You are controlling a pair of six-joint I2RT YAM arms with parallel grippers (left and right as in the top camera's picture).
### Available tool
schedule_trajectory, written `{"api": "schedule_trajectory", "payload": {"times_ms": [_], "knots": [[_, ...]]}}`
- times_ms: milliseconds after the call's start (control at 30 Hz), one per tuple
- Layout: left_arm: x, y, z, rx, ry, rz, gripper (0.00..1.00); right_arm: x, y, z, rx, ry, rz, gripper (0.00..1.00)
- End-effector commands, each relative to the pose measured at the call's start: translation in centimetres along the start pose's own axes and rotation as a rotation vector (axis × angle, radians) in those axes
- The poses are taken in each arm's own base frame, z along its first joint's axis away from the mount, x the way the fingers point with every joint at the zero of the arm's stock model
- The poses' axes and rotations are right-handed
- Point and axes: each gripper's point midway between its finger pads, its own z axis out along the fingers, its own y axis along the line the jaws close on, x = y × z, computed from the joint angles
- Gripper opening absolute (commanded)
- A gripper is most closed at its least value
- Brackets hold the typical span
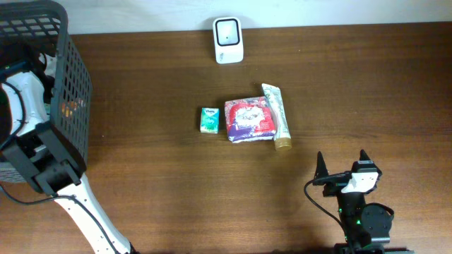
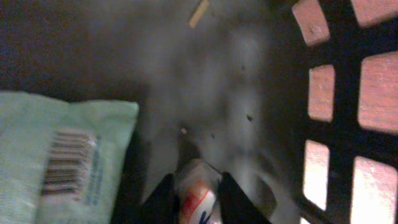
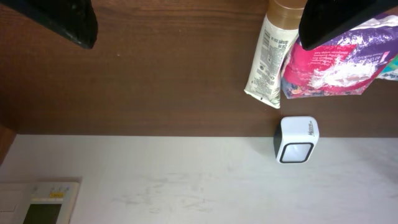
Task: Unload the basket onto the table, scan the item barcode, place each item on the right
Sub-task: 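Reach into the basket and grasp the small orange box, then move the orange box to the scanner and place it left of Kleenex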
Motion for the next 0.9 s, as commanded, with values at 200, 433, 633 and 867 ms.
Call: {"api": "schedule_trajectory", "payload": {"times_ms": [200, 433, 633, 867], "knots": [[-3.1, 0.0, -5.6, -0.015, -0.104, -0.218, 0.0, 0.3, -0.3, 0.0, 0.015, 0.003, 0.001, 0.99], [-11.2, -1.5, -28.2, -0.058, -0.617, -0.374, 0.0, 0.3, -0.3, 0.0, 0.015, 0.003, 0.001, 0.99], [-10.5, -10.3, -41.2, 0.275, -0.812, -0.508, 0.0, 0.3, -0.3, 0.0, 0.015, 0.003, 0.001, 0.99], [-5.5, -25.1, -34.6, 0.411, -0.394, -0.396, 0.0, 0.3, -0.3, 0.0, 0.015, 0.003, 0.001, 0.99]]}}
